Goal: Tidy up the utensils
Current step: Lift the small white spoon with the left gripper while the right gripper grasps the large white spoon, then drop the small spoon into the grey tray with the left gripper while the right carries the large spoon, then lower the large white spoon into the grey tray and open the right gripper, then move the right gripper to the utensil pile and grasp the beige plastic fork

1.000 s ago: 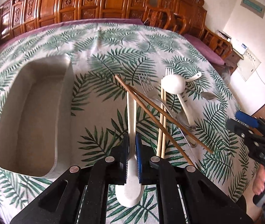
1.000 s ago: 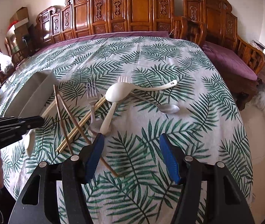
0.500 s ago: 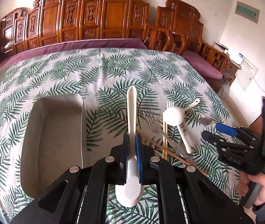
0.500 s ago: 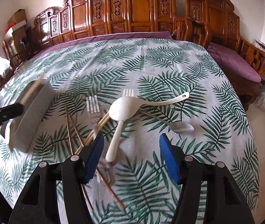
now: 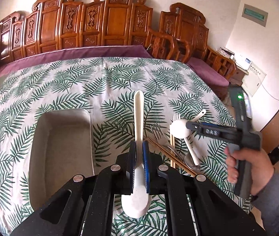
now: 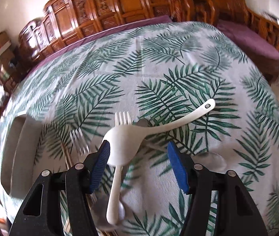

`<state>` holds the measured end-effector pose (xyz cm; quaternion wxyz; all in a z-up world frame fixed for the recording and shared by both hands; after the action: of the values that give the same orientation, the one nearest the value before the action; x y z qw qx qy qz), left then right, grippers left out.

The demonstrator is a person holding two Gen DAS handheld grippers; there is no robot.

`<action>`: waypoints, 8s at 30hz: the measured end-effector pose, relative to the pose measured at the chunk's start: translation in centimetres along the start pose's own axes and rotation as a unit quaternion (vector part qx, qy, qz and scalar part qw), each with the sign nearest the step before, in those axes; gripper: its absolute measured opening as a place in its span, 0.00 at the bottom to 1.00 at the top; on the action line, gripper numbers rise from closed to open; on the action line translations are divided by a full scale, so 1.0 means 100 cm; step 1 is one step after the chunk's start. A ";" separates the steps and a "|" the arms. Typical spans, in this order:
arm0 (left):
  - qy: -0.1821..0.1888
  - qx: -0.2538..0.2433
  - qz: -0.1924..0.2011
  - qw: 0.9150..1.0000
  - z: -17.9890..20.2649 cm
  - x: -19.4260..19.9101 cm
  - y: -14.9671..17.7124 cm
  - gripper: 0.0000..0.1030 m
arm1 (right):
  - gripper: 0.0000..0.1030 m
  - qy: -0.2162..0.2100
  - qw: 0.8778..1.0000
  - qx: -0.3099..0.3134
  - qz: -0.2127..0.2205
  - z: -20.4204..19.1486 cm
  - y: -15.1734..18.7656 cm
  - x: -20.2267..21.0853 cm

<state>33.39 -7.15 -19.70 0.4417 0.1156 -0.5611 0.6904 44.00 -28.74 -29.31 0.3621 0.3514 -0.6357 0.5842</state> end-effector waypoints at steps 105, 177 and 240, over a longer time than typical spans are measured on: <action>-0.072 0.021 0.007 0.997 -0.141 0.091 0.010 0.07 | 0.10 -0.132 0.971 0.200 -0.026 -0.263 0.042 0.120; 0.014 -0.053 -0.081 0.995 0.018 0.023 0.063 0.14 | 0.20 0.012 0.984 0.178 -0.012 -0.030 0.105 0.088; 0.012 -0.037 -0.139 0.990 0.036 -0.100 0.054 0.22 | 0.09 -0.021 0.976 0.215 -0.037 0.002 0.072 0.049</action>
<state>34.03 -15.01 -28.67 0.5437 0.1678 -0.5592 0.6029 35.36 -28.51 -28.55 0.2861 0.4568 -0.4892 0.6857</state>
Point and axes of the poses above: each gripper's, at about its wrist camera, not at the fingertips, and x roughly against the way its jaws point, z to its right, y to its underside, the point moved 9 cm from there along -x, roughly the way its jaws point, and after that the axes turned 14 degrees about y, right-handed, at the moved point
